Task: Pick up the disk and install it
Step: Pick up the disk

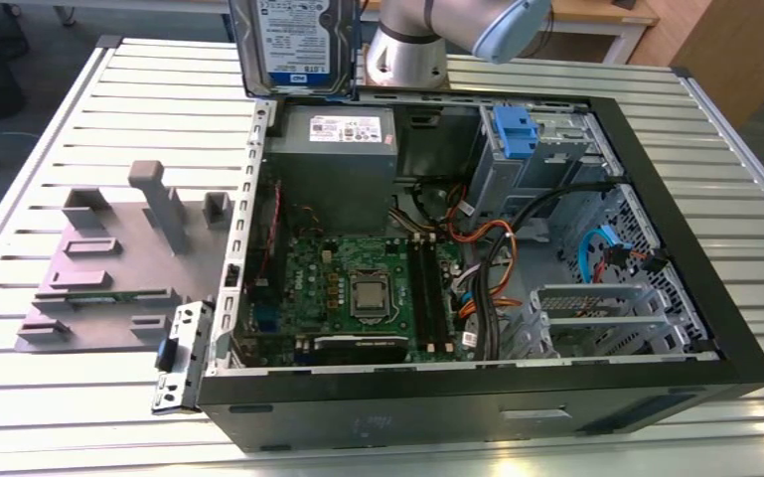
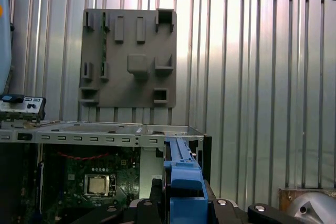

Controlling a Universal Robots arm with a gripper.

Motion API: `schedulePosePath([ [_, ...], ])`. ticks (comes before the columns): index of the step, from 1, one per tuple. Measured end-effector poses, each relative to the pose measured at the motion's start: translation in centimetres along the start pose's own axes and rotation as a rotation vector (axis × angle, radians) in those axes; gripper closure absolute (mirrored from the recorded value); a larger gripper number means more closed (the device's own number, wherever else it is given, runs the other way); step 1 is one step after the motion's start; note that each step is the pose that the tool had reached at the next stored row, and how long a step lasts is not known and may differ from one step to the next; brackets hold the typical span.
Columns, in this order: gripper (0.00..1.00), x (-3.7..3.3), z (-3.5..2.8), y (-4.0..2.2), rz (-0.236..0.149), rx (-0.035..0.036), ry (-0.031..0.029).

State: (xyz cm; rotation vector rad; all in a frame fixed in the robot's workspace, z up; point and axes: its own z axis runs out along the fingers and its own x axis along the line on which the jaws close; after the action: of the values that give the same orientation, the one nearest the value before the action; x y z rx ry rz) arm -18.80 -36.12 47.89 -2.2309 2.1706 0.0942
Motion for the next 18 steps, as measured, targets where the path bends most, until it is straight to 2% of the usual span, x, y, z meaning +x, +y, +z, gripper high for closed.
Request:
schedulePosePath([
  [18,0.63,0.01,-0.01,-0.53,0.0,0.0,0.0],
])
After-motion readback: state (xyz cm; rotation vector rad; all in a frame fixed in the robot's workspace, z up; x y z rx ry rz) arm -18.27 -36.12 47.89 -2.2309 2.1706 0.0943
